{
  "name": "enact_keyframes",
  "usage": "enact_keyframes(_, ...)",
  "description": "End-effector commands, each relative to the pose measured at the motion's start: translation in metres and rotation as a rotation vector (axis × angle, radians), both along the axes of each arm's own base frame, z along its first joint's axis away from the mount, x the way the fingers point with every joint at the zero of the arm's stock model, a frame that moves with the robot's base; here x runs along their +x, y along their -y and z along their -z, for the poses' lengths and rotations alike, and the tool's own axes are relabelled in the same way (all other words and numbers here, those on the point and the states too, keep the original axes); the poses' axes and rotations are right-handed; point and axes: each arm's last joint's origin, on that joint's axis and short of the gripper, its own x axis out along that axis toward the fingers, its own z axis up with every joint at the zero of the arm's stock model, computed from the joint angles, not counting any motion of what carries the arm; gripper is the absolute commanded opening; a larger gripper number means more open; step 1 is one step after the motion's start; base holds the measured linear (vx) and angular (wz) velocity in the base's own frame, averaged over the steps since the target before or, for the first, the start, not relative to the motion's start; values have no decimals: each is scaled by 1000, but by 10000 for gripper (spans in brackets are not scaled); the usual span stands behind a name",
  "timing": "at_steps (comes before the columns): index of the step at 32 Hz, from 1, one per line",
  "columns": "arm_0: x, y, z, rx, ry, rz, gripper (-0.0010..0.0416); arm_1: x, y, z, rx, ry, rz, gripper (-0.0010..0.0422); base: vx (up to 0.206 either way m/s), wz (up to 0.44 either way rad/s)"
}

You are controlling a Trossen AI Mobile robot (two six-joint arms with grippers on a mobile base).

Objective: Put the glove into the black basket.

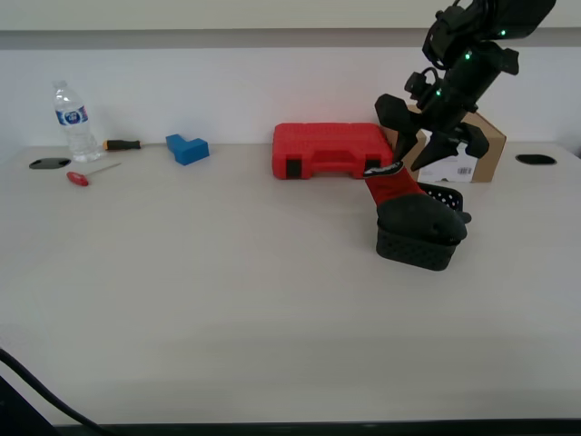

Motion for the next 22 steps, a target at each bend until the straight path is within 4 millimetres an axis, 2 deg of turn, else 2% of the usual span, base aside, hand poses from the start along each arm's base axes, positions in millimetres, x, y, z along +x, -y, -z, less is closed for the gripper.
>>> enact_keyframes(1, 8, -2, -15, -4, -2, -6, 166, 0, 0, 0, 0, 4, 0, 0, 0, 0)
enact_keyframes(4, 15, -3, -26, -2, 15, -11, 166, 0, 0, 0, 0, 4, 0, 0, 0, 0)
enact_keyframes(11, 48, -10, -83, 34, 196, -13, 167, 0, 0, 0, 0, 3, 0, 0, 0, 0)
enact_keyframes(17, 63, -13, -119, 59, 314, -13, 166, 0, 0, 0, 0, 0, 1, 0, 0, 0)
enact_keyframes(19, 68, -14, -136, 70, 370, -12, 166, 0, 0, 0, 0, -1, 0, 0, 0, 0)
enact_keyframes(22, 71, -15, -146, 76, 401, -12, 167, 0, 0, 0, 0, -2, 1, 0, 0, 0)
